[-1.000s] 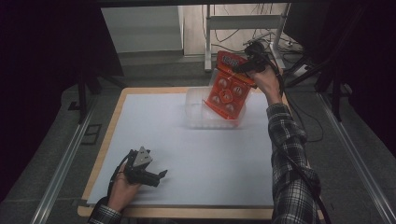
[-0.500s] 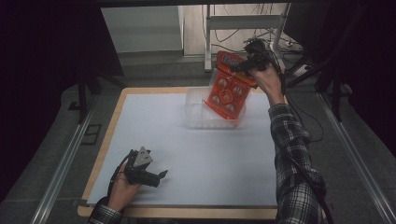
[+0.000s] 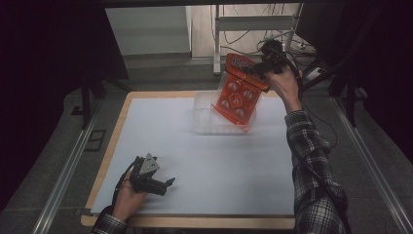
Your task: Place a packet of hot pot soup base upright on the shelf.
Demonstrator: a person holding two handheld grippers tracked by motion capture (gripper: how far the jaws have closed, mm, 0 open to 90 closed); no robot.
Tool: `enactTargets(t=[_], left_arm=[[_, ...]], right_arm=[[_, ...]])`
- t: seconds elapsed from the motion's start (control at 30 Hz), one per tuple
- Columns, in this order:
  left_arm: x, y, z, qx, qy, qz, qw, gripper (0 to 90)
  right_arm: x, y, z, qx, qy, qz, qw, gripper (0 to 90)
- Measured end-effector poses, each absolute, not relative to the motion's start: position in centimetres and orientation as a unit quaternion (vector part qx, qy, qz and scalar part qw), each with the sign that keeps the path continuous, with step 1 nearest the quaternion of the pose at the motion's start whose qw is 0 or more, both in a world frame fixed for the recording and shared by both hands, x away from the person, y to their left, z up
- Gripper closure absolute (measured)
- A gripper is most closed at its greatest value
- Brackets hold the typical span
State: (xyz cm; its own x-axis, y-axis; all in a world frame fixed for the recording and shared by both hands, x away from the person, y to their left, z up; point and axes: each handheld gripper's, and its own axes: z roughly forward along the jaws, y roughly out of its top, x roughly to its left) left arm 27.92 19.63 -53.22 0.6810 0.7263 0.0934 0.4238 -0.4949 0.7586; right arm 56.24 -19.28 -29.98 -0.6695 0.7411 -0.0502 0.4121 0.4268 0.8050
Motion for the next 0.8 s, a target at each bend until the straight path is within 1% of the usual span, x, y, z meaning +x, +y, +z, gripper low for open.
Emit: enactTargets(t=[0.13, 0.2, 0.27, 0.8], left_arm=[[27.9, 19.6, -53.3, 0.839, 0.343, 0.205, 0.369, 0.0], [27.9, 19.5, -53.3, 0.840, 0.342, 0.206, 0.369, 0.0], [27.9, 19.5, -53.3, 0.840, 0.341, 0.206, 0.368, 0.0], [27.8, 19.7, -53.0, 0.835, 0.342, 0.198, 0.384, 0.0]], right_arm=[[55.7, -19.5, -29.7, 0.353, 0.817, 0.413, 0.191, 3.1], [55.5, -19.6, -29.6, 0.358, 0.817, 0.417, 0.172, 2.5], [55.2, -19.7, -29.6, 0.361, 0.815, 0.424, 0.162, 2.3], [52.6, -20.3, -29.9, 0.357, 0.812, 0.436, 0.150, 1.9]])
